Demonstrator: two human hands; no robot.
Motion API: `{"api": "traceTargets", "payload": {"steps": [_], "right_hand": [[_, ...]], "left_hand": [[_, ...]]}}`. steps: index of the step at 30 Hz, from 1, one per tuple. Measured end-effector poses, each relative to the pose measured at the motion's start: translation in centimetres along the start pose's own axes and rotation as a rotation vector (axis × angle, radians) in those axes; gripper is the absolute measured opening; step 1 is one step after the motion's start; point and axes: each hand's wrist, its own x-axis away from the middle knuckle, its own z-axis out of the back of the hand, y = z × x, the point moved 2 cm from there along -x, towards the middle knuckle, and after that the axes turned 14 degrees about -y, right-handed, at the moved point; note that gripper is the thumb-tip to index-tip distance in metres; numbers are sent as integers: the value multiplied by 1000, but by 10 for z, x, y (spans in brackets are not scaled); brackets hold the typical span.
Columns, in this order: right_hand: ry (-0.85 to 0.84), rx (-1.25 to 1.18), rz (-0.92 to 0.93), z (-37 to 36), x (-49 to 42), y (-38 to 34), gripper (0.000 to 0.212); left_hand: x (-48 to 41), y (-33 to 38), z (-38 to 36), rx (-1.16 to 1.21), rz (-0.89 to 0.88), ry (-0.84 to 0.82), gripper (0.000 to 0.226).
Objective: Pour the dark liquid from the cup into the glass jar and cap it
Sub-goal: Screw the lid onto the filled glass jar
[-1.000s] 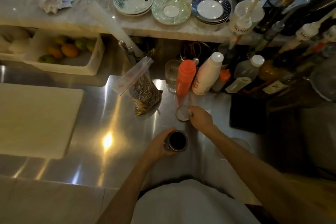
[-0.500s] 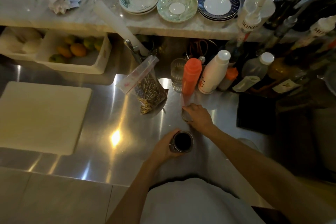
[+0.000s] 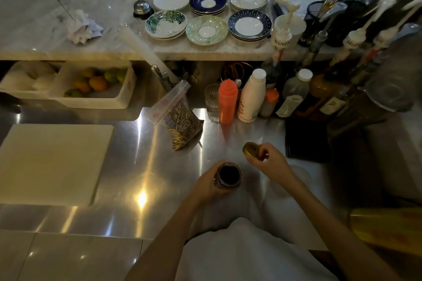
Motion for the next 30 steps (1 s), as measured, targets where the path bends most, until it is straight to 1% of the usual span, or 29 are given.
{"api": "traceTargets", "payload": {"steps": [3,5,6,9,12,17,21,23,25,30], "right_hand": [[-24,109,132,-15,27,-8,35],[-37,206,237,-26,36,-15,40],[-68,244,255,-32,38,-18,44],[-180,307,238,-43,39,-21,59],[-223,337,233,-49,36,-21,67],[-256,429,257,-52,32,-22,74],[-284,516,275,-51,30,-23,72],[-302,553,255,-50,27,-24,73],[-296,573,211,-50,26,-26,75],[-198,558,132,-55,33,-27,76]], "left_hand": [[-8,-1,-2,-18,21,-45,73],[-12,-1,-4,-9,17,-62,75],[-13,-1,-4,0,18,-67,75],[-13,2,-5,11,24,-81,78],[-13,2,-6,17,40,-94,81],[-14,-1,-6,13,74,-102,92],[-15,-1,-5,-3,80,-106,91],[-15,0,-5,-5,81,-111,91],[-16,-1,-5,-1,92,-115,91],[-15,0,-5,-8,76,-119,85]]}}
